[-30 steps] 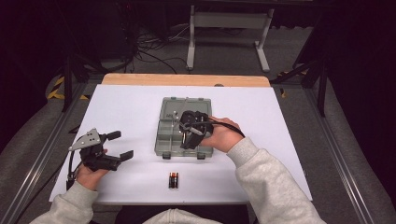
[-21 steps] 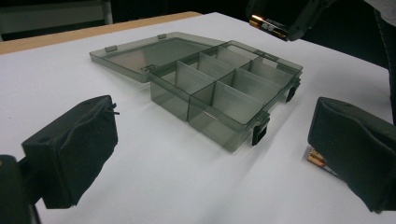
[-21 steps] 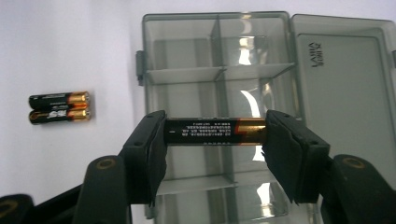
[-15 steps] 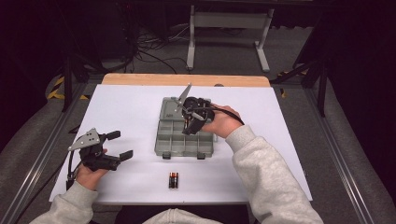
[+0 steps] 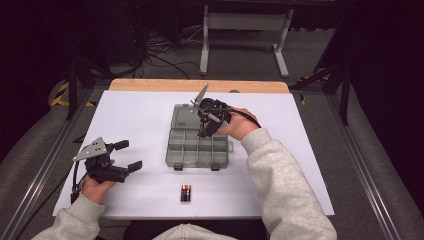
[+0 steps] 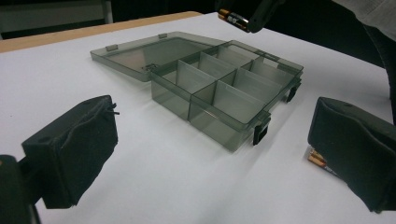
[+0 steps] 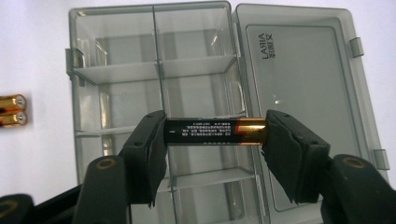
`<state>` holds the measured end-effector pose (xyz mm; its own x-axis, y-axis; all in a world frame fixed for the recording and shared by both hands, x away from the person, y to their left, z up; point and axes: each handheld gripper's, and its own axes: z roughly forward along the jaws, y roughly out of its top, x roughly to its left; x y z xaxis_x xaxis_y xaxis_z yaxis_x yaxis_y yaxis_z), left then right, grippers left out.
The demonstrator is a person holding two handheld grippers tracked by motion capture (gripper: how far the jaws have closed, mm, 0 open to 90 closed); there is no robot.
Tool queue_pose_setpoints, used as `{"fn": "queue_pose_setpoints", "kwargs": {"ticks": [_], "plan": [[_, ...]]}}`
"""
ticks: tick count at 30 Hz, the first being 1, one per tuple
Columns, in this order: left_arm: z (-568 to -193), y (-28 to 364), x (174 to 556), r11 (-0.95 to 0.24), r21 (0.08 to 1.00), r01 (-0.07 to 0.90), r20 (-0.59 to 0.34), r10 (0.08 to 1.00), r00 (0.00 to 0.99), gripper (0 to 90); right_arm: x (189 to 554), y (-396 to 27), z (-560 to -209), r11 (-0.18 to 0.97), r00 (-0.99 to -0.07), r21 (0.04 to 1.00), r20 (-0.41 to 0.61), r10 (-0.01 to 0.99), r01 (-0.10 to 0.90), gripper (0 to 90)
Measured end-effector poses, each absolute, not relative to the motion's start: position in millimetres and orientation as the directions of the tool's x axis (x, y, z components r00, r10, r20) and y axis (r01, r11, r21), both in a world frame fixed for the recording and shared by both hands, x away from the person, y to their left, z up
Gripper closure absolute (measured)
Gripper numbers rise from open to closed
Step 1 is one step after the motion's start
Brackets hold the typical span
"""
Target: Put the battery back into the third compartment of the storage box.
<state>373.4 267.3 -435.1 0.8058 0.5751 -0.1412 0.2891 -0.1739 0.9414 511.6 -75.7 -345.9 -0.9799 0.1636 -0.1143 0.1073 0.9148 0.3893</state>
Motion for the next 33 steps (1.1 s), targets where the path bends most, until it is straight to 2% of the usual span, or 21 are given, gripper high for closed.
{"fn": "queue_pose_setpoints", "kwargs": {"ticks": [17, 33], "plan": [[-435.3, 268.0, 373.2, -0.170, 0.941, 0.293, -0.146, 0.576, 0.804, 2.0, 521.5, -74.8, -372.8, 0.927, -0.979, 0.357, -0.114, 0.169, 0.118, 41.0], [-435.2, 268.5, 373.4, -0.172, 0.940, 0.295, -0.148, 0.573, 0.806, 2.0, 521.6, -71.6, -385.8, 0.946, -0.985, 0.311, -0.119, 0.128, 0.085, 40.9]]}}
